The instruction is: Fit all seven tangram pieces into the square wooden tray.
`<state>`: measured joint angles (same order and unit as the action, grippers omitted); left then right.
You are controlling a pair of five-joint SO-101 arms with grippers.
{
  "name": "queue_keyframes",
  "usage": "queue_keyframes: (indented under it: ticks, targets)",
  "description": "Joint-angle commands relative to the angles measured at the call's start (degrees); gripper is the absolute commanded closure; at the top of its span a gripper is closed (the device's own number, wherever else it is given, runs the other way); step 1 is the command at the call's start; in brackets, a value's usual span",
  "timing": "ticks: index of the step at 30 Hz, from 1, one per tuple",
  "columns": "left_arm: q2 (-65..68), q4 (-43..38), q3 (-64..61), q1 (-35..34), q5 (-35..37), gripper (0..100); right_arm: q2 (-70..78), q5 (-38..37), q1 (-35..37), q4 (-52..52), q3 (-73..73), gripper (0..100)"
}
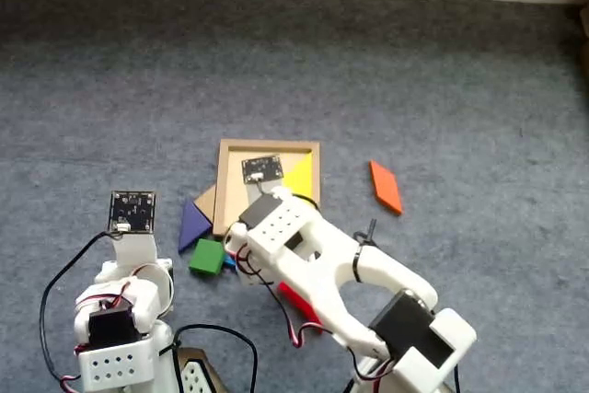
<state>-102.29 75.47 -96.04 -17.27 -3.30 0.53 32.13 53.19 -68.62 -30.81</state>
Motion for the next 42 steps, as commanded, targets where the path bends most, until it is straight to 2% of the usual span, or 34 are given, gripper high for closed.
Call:
queue_keyframes:
  ticks: [1, 7, 13, 21, 27, 42]
  targets:
    - [-1.7, 0.3, -1.2, -0.7, -0.1, 97, -0.1, 0.7, 1.7, 0.5, 0.0, 66.6]
    - [-1.7, 0.3, -1.2, -0.7, -0.1, 97, 0.0, 0.8, 1.4, 1.1, -3.2, 66.6]
    - [-1.7, 0.3, -1.2, -0.7, -0.1, 97, -0.2, 0.8, -0.8, 6.1, -6.7, 66.6]
    - [-1.7, 0.3, -1.2, -0.7, -0.1, 97, -0.3, 0.8, -2.7, 6.4, -6.2, 66.6]
    - [-1.7, 0.3, -1.2, -0.7, -0.1, 97, -0.1, 4.7, -3.0, 6.4, -6.3, 66.6]
    - [-1.7, 0.3, -1.2, -0.7, -0.1, 97, -0.2, 4.9, -5.5, 9.8, -6.1, 66.6]
